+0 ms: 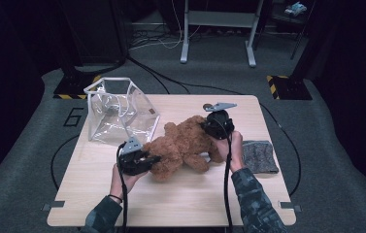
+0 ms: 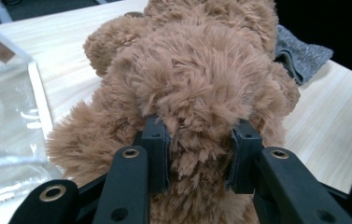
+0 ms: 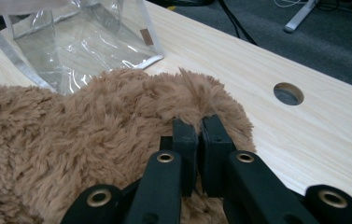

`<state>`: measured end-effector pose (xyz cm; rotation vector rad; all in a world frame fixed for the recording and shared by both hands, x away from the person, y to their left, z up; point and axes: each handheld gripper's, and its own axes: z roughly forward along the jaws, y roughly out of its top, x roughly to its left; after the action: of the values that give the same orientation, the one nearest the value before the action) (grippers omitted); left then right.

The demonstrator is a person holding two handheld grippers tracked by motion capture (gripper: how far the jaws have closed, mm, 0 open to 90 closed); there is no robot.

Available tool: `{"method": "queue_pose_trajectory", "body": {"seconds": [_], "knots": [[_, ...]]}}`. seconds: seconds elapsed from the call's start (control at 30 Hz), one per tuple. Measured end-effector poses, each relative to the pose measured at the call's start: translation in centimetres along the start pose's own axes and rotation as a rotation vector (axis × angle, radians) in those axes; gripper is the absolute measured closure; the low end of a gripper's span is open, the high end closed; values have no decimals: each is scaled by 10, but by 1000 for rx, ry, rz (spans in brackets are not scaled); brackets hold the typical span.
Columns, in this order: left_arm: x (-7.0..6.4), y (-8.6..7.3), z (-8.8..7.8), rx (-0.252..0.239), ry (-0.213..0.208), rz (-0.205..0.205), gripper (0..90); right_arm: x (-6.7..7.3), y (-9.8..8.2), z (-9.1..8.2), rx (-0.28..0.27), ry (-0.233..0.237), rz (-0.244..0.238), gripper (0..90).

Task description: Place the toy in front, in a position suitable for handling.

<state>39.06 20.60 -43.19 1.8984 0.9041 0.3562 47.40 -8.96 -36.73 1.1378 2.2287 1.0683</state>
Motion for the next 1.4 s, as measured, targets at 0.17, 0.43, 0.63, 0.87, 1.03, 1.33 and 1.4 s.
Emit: {"method": "queue_pose_trajectory", "body": {"seconds": [0.17, 0.43, 0.63, 0.87, 1.03, 1.33, 1.4], "knots": [[8, 11, -3, 3, -28, 7, 663, 2, 5, -12, -14, -16, -9, 871], [20, 23, 3, 29, -75, 21, 665, 7, 8, -30, -20, -48, 6, 871], [30, 27, 10, 54, -109, 21, 668, 8, 4, -34, -7, -53, 14, 871], [36, 28, 23, 97, -150, 21, 670, 10, -7, -42, 4, -56, 46, 871], [40, 27, 33, 128, -152, 25, 669, 10, -16, -41, 32, -55, 68, 870], [52, 21, 49, 174, -133, 3, 664, 10, -37, -22, 102, -55, 81, 868], [53, 21, 50, 172, -137, -5, 660, 9, -40, -19, 112, -60, 90, 867]]}}
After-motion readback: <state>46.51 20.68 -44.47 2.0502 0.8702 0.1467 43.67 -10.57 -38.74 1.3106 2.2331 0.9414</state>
